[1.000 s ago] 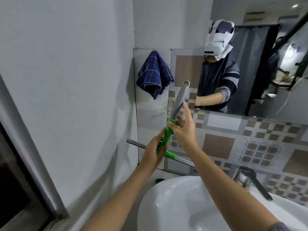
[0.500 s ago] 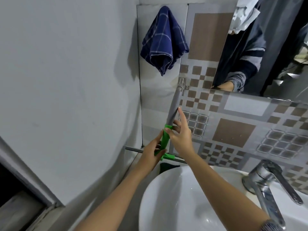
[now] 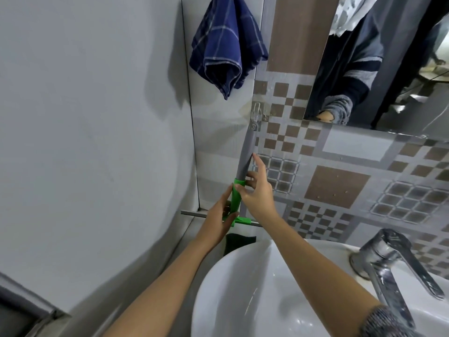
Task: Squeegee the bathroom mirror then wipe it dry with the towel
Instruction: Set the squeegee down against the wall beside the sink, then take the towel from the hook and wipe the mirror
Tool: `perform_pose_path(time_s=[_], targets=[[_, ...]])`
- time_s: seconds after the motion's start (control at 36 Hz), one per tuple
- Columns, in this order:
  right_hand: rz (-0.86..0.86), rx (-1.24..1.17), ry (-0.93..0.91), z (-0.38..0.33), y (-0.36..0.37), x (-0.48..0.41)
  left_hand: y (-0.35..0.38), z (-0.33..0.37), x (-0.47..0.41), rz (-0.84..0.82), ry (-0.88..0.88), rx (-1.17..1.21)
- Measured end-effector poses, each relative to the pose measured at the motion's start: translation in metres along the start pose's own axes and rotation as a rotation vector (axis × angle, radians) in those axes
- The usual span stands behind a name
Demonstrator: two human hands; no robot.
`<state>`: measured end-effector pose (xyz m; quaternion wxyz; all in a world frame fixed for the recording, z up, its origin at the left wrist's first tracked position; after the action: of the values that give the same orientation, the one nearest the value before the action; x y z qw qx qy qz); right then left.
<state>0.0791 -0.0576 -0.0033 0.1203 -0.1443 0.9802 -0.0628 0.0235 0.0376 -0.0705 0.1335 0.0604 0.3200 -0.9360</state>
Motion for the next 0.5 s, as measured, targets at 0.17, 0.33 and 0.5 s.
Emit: perform_pose_path(time_s=[0.17, 0.33, 0.5], targets=[[0.005, 0.084, -0.068, 0.002, -0.006, -0.007, 0.0, 0.012, -0.011, -0.014, 0.002, 0.006], [0.003, 0.145, -0.163, -0.018, -0.021, -0.005, -0.034, 0.036, -0.027, 0.136, 0.094, 0.042], [0.104, 0.183, -0.348, -0.085, -0.042, -0.02, -0.131, 0.105, -0.045, 0.586, 0.312, -0.032]])
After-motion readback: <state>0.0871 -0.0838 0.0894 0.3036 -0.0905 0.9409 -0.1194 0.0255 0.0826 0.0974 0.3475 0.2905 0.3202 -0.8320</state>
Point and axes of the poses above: each hand's wrist, its own x-axis away from the middle knuckle, its own y-axis out of the palm, z = x × y, the point moved 5 cm from there along -x, towards the middle knuckle, and after that the axes turned 8 degrees about -x, right-handed, at the moved point
